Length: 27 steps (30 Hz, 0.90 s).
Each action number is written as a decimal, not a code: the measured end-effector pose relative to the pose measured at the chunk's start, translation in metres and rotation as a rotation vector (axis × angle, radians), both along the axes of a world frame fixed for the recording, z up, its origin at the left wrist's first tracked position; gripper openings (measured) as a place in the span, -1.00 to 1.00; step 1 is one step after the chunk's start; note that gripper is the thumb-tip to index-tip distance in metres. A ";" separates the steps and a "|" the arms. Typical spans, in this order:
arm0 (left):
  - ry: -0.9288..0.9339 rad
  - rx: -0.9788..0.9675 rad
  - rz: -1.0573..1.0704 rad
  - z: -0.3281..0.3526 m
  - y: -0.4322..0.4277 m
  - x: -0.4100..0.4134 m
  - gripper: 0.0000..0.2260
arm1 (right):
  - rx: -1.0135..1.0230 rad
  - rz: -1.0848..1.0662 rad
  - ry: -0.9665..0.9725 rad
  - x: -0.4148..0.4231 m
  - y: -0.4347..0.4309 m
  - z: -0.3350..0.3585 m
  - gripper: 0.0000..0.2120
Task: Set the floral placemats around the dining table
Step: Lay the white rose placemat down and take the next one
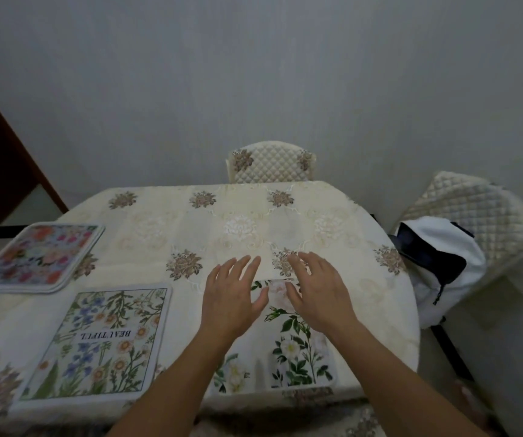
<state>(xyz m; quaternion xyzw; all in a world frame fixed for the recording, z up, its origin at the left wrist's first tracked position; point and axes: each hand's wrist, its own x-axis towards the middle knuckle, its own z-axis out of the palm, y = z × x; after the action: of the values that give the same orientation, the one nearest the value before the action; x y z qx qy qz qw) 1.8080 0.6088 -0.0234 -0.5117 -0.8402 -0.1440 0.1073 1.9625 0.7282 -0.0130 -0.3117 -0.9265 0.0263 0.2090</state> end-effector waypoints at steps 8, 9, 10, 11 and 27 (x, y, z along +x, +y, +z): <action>-0.009 -0.011 0.103 -0.004 -0.037 -0.016 -0.45 | -0.049 0.079 -0.011 -0.024 -0.017 -0.013 -0.53; -0.004 -0.013 0.136 -0.004 -0.046 -0.018 -0.45 | -0.050 0.099 -0.015 -0.030 -0.021 -0.013 -0.53; 0.001 -0.014 0.173 -0.003 -0.055 -0.020 -0.45 | -0.050 0.126 -0.020 -0.037 -0.026 -0.013 -0.52; 0.001 -0.015 0.213 -0.002 -0.065 -0.022 -0.44 | -0.053 0.160 -0.026 -0.044 -0.031 -0.013 -0.52; -0.028 -0.022 0.958 0.011 -0.316 0.032 -0.47 | -0.076 0.927 0.011 -0.141 -0.231 -0.022 -0.55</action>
<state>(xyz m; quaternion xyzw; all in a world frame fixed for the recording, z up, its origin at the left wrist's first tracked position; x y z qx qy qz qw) 1.8395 0.2928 -0.0129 -0.0659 -0.9843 -0.0764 0.1446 1.8218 0.4971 -0.0345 0.1282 -0.9654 0.1525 0.1683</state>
